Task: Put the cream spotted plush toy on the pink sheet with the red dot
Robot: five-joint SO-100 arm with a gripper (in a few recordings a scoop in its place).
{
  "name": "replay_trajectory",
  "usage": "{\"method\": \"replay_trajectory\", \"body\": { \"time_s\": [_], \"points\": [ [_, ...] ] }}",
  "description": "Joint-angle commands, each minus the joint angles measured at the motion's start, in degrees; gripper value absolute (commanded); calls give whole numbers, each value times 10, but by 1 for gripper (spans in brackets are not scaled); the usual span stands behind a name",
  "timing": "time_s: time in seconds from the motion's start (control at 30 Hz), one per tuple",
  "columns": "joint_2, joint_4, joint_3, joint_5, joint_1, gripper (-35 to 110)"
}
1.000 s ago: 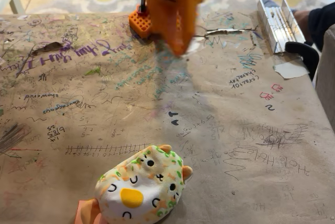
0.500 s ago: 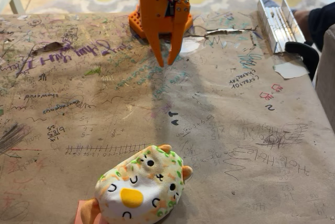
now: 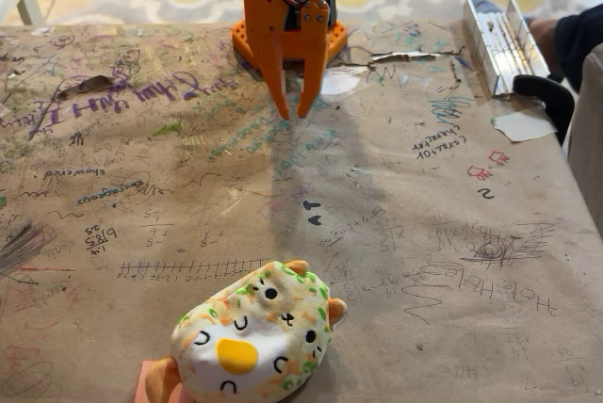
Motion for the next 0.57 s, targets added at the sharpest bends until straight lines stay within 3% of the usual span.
{"method": "replay_trajectory", "body": {
  "time_s": [0.0,0.53],
  "points": [
    [5,2,3,-4,15,3],
    [5,2,3,-4,17,3]
  ]
}}
